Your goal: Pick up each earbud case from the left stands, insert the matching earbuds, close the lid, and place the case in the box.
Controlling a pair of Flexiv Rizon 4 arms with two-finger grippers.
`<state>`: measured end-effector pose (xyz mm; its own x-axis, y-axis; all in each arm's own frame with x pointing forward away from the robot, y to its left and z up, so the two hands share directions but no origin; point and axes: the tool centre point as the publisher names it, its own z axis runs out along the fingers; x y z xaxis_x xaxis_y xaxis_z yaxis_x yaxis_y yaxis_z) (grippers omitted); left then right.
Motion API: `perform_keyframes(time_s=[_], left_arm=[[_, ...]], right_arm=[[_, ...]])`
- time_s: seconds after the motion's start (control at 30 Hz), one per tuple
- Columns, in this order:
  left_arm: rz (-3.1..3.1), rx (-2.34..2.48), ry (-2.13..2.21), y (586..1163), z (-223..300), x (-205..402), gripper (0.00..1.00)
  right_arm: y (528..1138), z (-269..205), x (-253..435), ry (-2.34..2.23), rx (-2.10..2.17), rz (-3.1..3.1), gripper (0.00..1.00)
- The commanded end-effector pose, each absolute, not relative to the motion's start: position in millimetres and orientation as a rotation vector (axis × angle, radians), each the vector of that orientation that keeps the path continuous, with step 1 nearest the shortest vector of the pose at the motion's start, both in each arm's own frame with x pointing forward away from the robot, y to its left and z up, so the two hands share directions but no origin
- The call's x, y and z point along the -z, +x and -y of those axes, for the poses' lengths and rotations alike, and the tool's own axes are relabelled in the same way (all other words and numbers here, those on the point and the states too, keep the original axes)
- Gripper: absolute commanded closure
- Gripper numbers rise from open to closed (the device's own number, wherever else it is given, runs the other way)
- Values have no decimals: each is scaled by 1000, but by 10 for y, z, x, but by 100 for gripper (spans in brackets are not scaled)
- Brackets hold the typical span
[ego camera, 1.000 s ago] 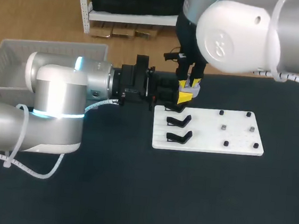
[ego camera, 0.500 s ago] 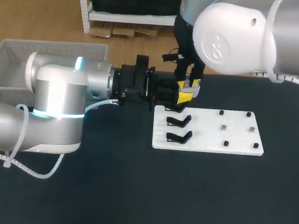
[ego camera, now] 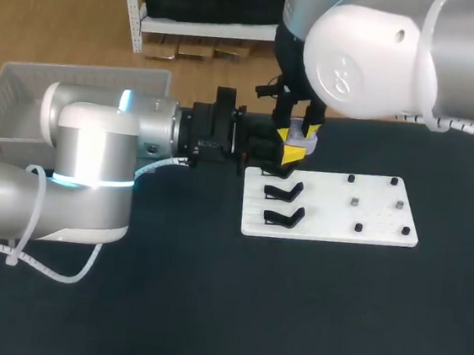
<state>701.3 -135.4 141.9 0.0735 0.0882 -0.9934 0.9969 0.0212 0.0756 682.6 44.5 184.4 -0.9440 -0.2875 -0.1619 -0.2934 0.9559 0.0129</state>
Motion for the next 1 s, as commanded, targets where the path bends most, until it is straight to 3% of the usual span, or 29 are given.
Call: perform_keyframes(time_s=[0.03, 0.5, 1.0], left_arm=[[-1222, 1088, 1281, 6999, 1345, -1411, 100], [-1222, 1088, 1281, 6999, 1345, -1411, 100], [-1222, 1088, 1281, 6999, 1345, -1411, 100]], right_arm=[[6832, -450, -1842, -439, -50, -2952, 66], [6990, -485, -2223, -377, -167, -2870, 64], [7502, -294, -1842, -208, -133, -2904, 64]])
